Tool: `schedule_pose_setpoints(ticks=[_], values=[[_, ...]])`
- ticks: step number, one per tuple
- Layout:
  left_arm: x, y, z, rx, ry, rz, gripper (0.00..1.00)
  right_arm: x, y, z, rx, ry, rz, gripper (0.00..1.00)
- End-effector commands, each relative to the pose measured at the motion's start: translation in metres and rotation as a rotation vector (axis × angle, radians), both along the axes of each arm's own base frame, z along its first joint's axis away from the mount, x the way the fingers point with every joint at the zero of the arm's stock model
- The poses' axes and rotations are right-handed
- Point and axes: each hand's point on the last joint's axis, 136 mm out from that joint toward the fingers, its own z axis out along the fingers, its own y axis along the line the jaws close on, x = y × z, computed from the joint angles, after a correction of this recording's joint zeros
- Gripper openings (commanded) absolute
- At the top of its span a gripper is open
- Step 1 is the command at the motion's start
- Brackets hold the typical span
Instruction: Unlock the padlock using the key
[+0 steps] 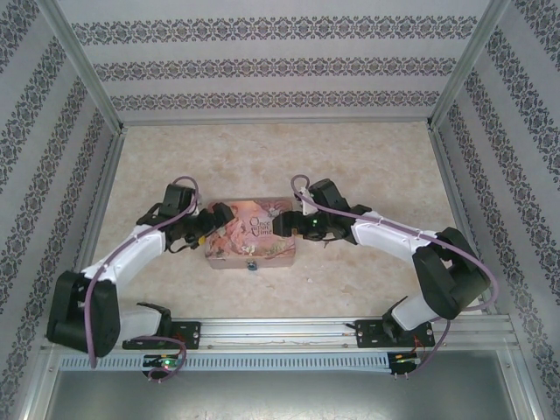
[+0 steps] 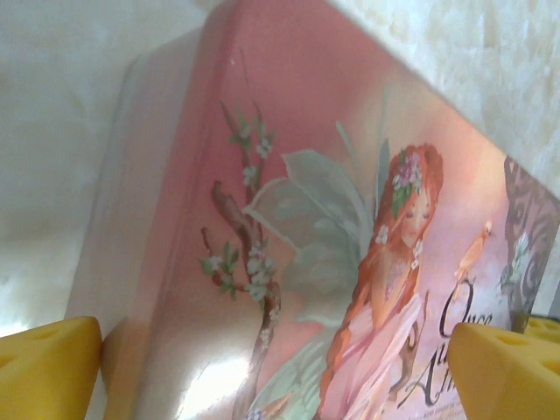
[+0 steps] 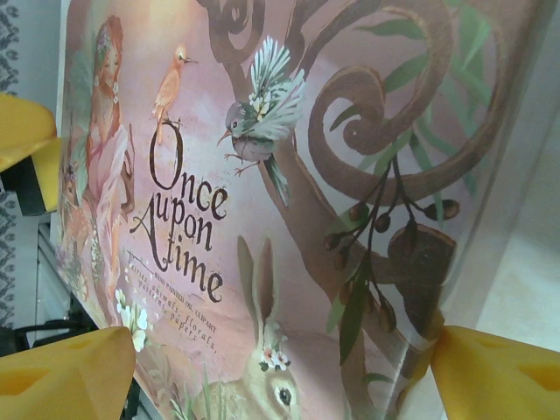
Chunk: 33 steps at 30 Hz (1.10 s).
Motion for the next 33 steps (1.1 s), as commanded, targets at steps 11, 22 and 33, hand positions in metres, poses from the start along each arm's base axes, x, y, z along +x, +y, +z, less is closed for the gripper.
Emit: schedule_pose_setpoints(ticks=[11, 22, 33], values=[[0.087, -0.071, 0.035, -0.115, -0.144, -0.225, 1.00, 0.041, -0.005, 0.025, 0.042, -0.103, -0.094, 0.85], [0.126, -0.084, 0.026, -0.053, -0.159, -0.267, 1.00, 0.065, -0.030, 0.024, -0.044, -0.136, -0.192, 0.86], [0.139, -0.060, 0.059, 0.047, -0.246, -0.225, 0.99, 0.039, -0.104, 0.032, -0.364, -0.190, -0.248, 0.95]])
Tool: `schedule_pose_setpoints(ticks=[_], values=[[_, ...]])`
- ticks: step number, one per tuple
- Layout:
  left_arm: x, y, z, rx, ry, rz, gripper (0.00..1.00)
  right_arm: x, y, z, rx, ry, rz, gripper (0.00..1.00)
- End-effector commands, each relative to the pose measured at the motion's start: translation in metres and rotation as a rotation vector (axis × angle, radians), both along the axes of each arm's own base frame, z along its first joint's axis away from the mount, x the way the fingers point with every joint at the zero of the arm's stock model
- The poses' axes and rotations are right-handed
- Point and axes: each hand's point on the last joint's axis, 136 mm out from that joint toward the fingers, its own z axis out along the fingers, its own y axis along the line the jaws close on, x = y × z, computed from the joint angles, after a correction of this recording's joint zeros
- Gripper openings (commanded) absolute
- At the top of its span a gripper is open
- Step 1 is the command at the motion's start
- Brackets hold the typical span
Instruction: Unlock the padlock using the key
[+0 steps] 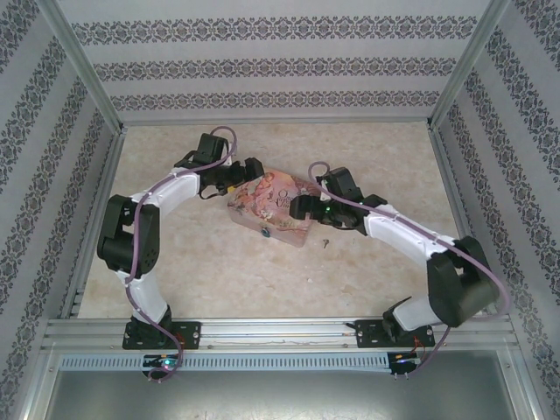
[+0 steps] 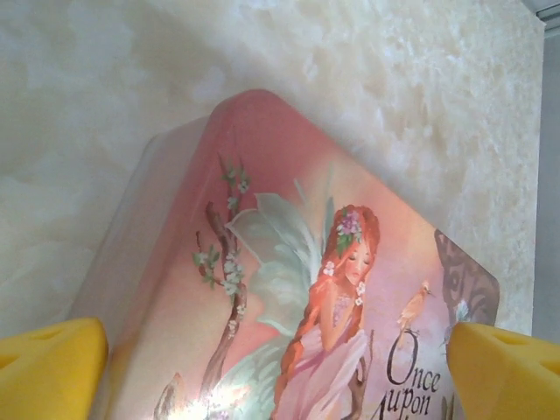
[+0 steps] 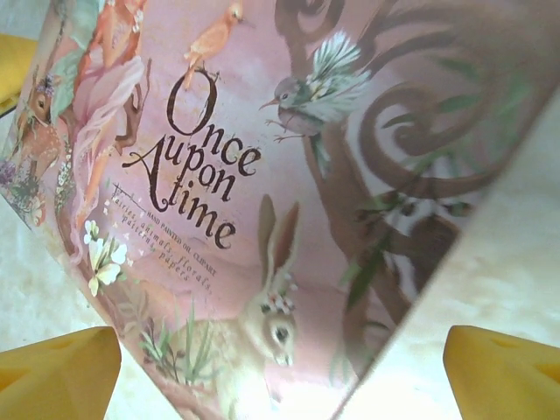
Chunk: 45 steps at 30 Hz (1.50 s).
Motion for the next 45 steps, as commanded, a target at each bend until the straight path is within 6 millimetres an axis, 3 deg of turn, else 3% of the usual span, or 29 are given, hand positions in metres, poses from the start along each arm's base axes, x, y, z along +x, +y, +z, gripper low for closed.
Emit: schedule_pose_setpoints(ticks=[1, 11, 14, 22, 28, 45], values=[[-0.007, 0.008, 0.031, 0.022, -0.073, -0.006, 0.99, -0.014, -0.035, 0.010, -0.163, -0.024, -0.011, 0.95], [-0.049, 0.040, 0.060, 0.029, -0.206, 0.085, 0.99, -0.059, -0.067, 0.003, -0.397, -0.030, 0.247, 0.77], [-0.064, 0.049, 0.062, 0.018, -0.225, 0.127, 0.99, -0.061, -0.072, -0.004, -0.474, -0.031, 0.342, 0.73], [-0.094, 0.073, 0.060, 0.054, -0.232, 0.206, 0.99, -0.055, -0.056, -0.033, -0.506, 0.014, 0.562, 0.61], [-0.096, 0.080, 0.060, 0.067, -0.228, 0.227, 0.99, -0.046, -0.045, -0.050, -0.473, 0.010, 0.651, 0.55], [-0.091, 0.083, 0.066, 0.105, -0.222, 0.218, 0.99, -0.032, -0.045, -0.086, -0.482, 0.108, 0.683, 0.39]])
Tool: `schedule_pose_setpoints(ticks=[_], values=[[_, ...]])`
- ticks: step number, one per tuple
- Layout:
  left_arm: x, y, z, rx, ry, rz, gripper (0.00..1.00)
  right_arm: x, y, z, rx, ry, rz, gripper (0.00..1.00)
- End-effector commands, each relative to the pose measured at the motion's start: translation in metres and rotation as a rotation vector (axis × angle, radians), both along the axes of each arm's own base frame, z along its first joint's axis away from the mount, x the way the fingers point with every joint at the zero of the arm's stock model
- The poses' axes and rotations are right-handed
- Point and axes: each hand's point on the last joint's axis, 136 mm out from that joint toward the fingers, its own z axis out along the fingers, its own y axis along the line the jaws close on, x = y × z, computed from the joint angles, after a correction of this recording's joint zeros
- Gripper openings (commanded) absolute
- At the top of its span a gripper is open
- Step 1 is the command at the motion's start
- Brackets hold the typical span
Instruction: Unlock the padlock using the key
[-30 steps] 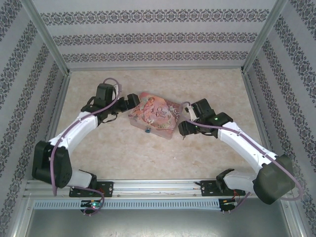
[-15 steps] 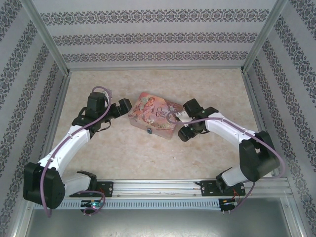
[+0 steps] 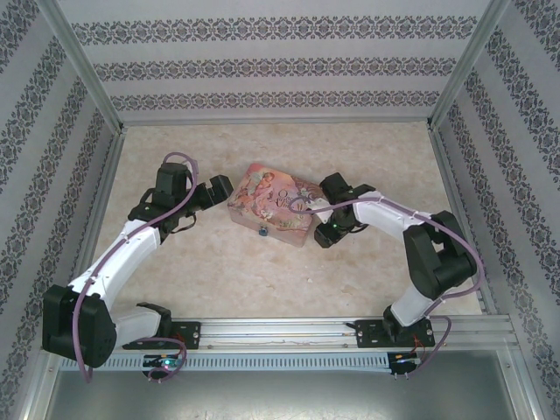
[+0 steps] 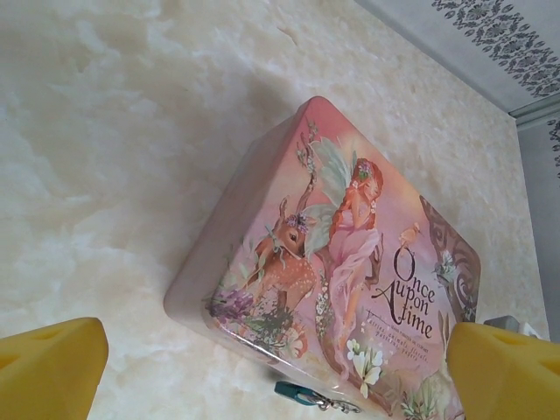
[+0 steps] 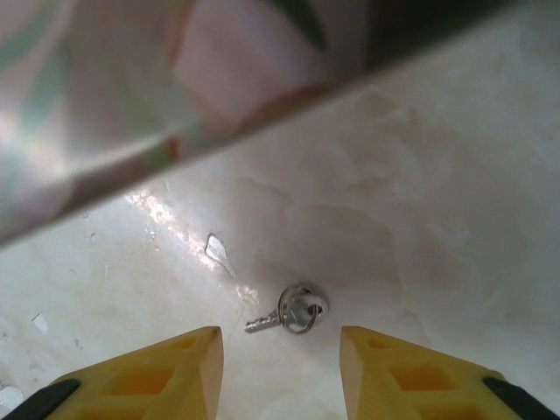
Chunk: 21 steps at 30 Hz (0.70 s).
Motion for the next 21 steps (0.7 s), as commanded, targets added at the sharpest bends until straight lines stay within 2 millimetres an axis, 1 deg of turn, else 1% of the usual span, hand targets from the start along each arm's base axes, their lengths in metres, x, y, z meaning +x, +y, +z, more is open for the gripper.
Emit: schedule_pose_setpoints(ticks=[1, 4, 12, 14, 16, 19, 21], values=[[0.003, 0.007, 0.009, 0.024, -0.010, 0.010, 0.99, 0.009, 0.002, 0.000, 0.009, -0.003, 0.010, 0.38], [0.002, 0.009, 0.010, 0.032, -0.010, 0.013, 0.99, 0.010, 0.001, -0.004, -0.002, 0.008, 0.007, 0.35], [0.001, 0.012, 0.012, 0.036, -0.013, 0.020, 0.99, 0.005, -0.007, -0.019, -0.050, 0.050, 0.011, 0.34], [0.001, 0.012, 0.012, 0.036, -0.012, 0.021, 0.99, 0.005, -0.009, -0.020, -0.061, 0.056, 0.010, 0.33], [0.001, 0.013, 0.012, 0.037, -0.014, 0.022, 0.99, 0.008, -0.007, -0.015, -0.045, 0.035, 0.003, 0.33], [0.001, 0.013, 0.011, 0.037, -0.013, 0.023, 0.99, 0.015, 0.001, 0.001, 0.028, -0.032, -0.012, 0.36], [0.002, 0.013, 0.011, 0.037, -0.014, 0.023, 0.99, 0.018, 0.003, 0.012, 0.074, -0.065, -0.033, 0.37]])
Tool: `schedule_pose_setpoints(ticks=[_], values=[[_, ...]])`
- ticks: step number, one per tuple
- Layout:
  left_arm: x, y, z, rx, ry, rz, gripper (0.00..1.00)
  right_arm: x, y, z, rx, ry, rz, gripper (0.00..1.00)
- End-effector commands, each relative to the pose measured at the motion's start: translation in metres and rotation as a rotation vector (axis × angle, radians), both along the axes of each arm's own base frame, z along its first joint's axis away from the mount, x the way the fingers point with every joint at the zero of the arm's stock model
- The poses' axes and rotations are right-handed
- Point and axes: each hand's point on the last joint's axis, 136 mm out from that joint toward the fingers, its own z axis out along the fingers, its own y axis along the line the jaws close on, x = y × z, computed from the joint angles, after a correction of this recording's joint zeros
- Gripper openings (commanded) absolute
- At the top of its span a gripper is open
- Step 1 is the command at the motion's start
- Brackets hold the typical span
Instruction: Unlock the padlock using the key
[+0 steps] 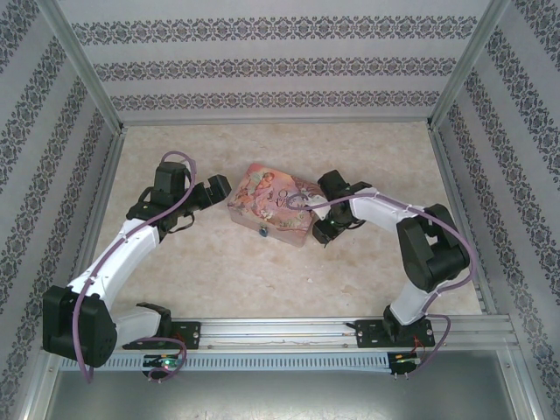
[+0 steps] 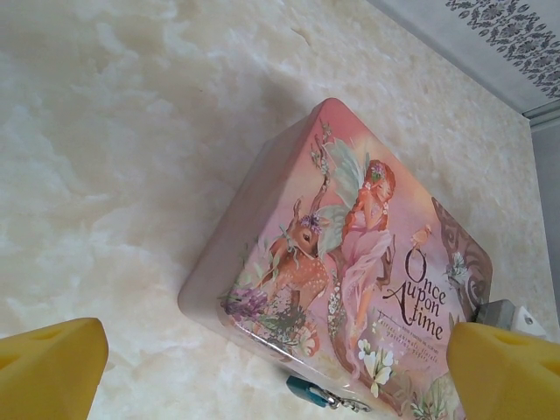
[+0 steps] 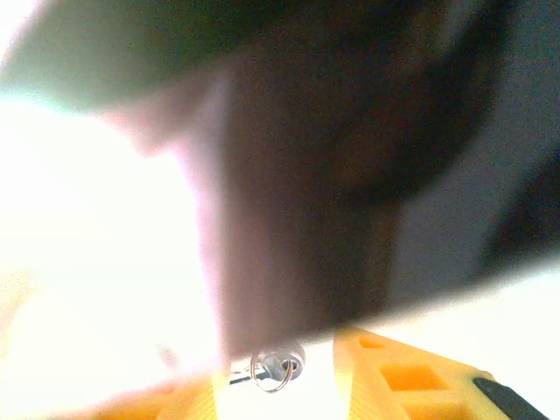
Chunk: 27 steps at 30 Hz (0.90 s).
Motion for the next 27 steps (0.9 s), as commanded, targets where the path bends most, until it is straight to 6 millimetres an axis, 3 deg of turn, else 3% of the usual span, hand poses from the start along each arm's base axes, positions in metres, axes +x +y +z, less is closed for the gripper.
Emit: schedule_pose_setpoints(ticks=[1, 10, 17, 27], values=[[0.003, 0.007, 0.011, 0.019, -0.029, 0.013, 0.99, 0.003, 0.000, 0.021, 0.078, -0.049, -0.049, 0.37], [0.002, 0.007, 0.008, 0.013, -0.024, 0.012, 0.99, -0.006, -0.011, 0.042, 0.214, -0.049, -0.251, 0.37], [0.003, 0.005, 0.006, 0.005, -0.020, 0.008, 0.99, -0.011, -0.025, 0.032, 0.135, -0.059, -0.224, 0.34], [-0.001, 0.005, 0.004, 0.007, -0.008, -0.002, 0.99, -0.013, -0.015, 0.014, 0.159, -0.066, -0.101, 0.33]])
